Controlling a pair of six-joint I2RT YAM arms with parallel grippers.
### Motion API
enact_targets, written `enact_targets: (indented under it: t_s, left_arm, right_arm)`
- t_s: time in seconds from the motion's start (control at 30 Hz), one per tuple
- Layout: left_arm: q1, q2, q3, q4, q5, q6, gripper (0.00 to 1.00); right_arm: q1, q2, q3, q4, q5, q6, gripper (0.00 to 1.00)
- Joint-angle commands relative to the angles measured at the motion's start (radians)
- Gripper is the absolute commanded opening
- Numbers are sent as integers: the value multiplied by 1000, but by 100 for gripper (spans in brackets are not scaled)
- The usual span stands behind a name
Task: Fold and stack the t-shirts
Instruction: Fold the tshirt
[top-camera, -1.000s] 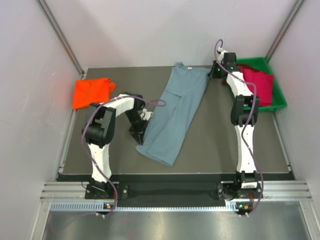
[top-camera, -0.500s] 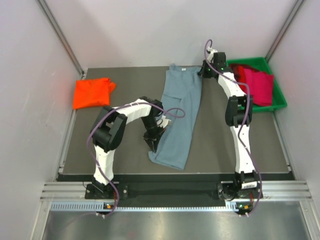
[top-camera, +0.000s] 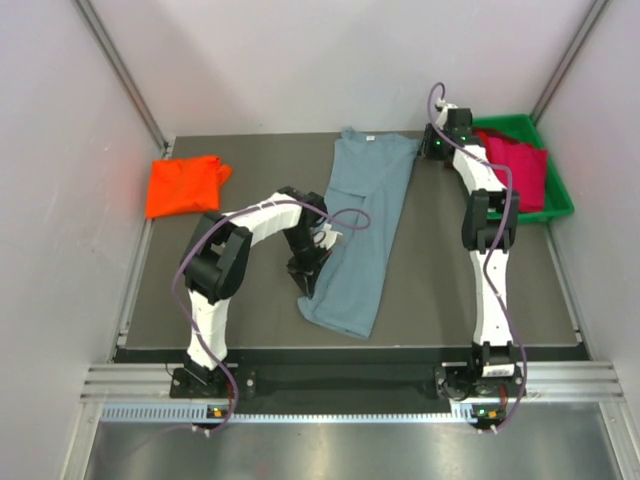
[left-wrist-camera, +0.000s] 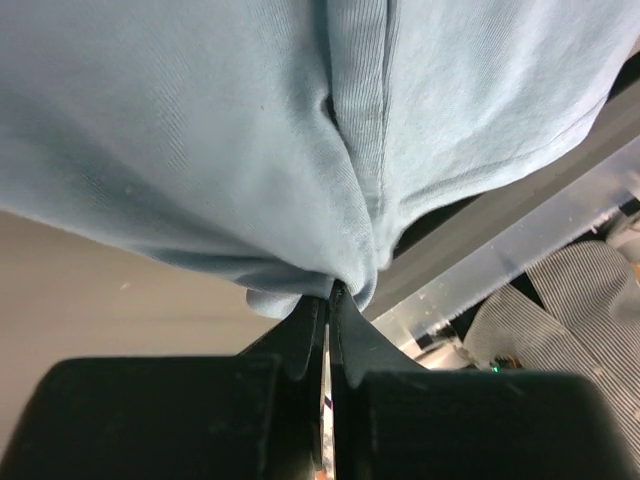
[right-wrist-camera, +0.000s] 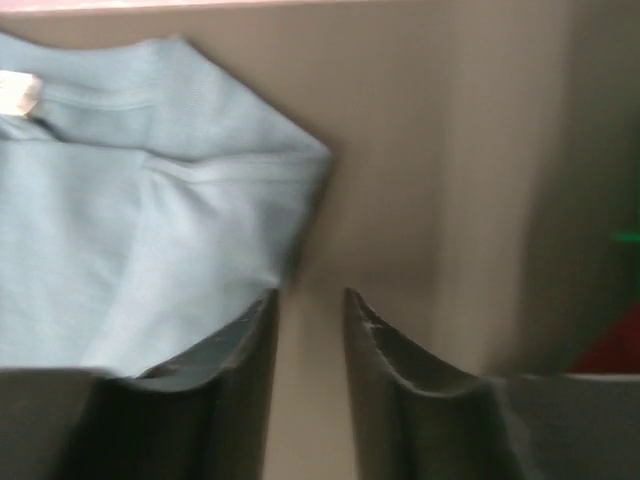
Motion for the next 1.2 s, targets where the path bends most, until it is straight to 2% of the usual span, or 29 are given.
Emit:
enact_targets:
  t_s: [0.0,0.03,0.07,0.1,0.13,0.17,0.3,0.4,0.43,0.53,0.6,0.77,0.87,0.9,0.93,1.0,1.03,1.07,1.13,1.17]
  left_arm:
    - [28,8,100,-20,-38,19,0]
    - [40,14,123,-21,-49,18,9]
    - [48,28,169,-23,-70,19,23]
    - [59,34,195,-33,-70,30,31]
    - [65,42,218,-35,-72,41,42]
    - [80,47,251,-33,-72,48,45]
    - [154,65,370,-50,-32,74,50]
    - [246,120,549,-104,-17,107,54]
    - [273,148,686,-156,30,123,55]
    - [382,191,833,-113,101,99,56]
    - [453,169,864,-30,132,62,56]
    - [548,128,948,23,242,41,57]
    - [613,62,924,140,291,-42,57]
    - [642,39,909,251,302,-66,56]
    - [655,-10,872,314,311,-162,55]
    - [695,-62,823,474,328,-262,52]
    - [706,-117,772,632,313,-319,50]
    - [715,-142,746,705,298,-434,50]
    - [729,-188,711,857,278,-531,54]
    - [731,-194,720,873,278,-544,71]
  right_arm:
    - [-14,-122,-28,-5,23,-54,36]
    - [-14,-131,-34,-10,20,-59,52]
    - [-16,-151,-40,-12,10,-60,60]
    - [-16,-162,-44,-10,4,-60,70]
    - [-16,-173,-49,-9,-4,-59,72]
    - [-16,-194,-52,-6,-27,-59,75]
    - [-16,-254,-77,-16,-47,-44,76]
    - [-16,-325,-130,-36,-78,-41,76]
    - [-16,-343,-162,-48,-88,-44,76]
    - [-16,-418,-239,-65,-116,-60,77]
    - [-16,-473,-277,-67,-122,-70,77]
    - [-16,-562,-347,-94,-132,-87,77]
    - [-8,-622,-403,-96,-132,-94,78]
    - [-7,-637,-419,-98,-130,-99,78]
    - [-1,-674,-455,-99,-122,-105,78]
    - [6,-713,-497,-98,-119,-122,79]
    - [10,-748,-533,-98,-118,-122,79]
    - [9,-766,-552,-98,-115,-122,79]
    - [10,-812,-593,-101,-109,-122,80]
    - [12,-826,-604,-104,-107,-122,80]
